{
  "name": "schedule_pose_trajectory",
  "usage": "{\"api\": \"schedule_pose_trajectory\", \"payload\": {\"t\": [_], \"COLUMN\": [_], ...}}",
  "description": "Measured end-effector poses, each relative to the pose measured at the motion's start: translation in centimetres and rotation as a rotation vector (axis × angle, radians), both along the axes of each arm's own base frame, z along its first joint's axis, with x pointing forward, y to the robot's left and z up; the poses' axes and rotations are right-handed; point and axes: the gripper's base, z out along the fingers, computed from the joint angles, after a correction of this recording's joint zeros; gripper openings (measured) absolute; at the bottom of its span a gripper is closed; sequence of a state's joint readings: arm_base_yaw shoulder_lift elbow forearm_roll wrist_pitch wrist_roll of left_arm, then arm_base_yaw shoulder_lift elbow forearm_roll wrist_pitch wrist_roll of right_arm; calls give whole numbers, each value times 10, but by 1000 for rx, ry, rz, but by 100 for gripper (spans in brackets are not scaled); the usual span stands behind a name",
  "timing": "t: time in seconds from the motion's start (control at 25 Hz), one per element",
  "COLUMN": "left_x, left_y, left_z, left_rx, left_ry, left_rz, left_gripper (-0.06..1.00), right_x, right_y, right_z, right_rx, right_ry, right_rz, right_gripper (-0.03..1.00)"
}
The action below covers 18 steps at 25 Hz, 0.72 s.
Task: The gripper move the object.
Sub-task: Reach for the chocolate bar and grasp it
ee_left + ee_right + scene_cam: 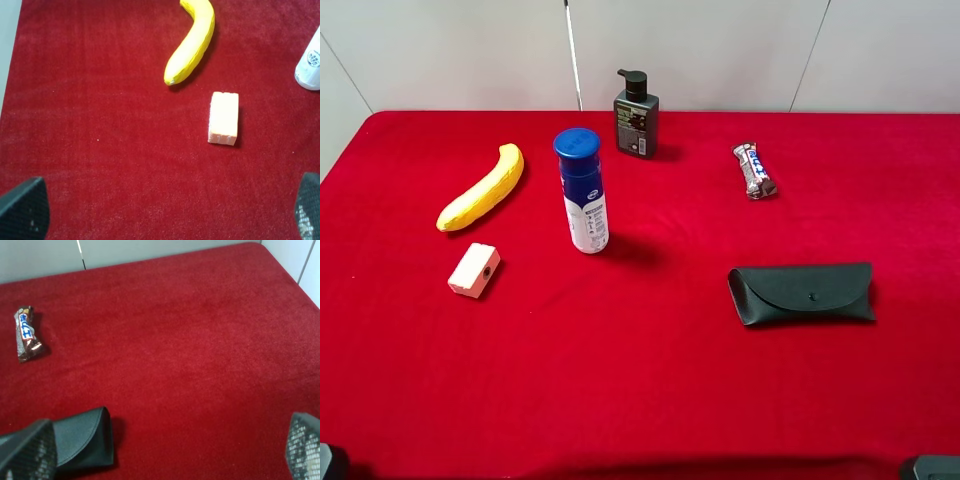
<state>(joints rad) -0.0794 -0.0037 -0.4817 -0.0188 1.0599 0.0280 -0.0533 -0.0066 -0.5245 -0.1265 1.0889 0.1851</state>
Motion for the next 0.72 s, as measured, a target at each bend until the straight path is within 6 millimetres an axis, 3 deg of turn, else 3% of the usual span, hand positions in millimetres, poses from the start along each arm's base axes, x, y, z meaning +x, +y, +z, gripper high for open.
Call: {"api": "schedule_pose_trajectory", "payload": {"t": [0.72], "left_x": [0], "left_y": [0], "left_z": [0], "left_rx": [0], "left_ry": [0], "left_rz": [0], "left_gripper": [97], "right_x": [0], "right_y": [0], "right_z": [0], "right_rx": [0], "right_ry": [0], "right_rz": [0], "right_gripper": [69]}}
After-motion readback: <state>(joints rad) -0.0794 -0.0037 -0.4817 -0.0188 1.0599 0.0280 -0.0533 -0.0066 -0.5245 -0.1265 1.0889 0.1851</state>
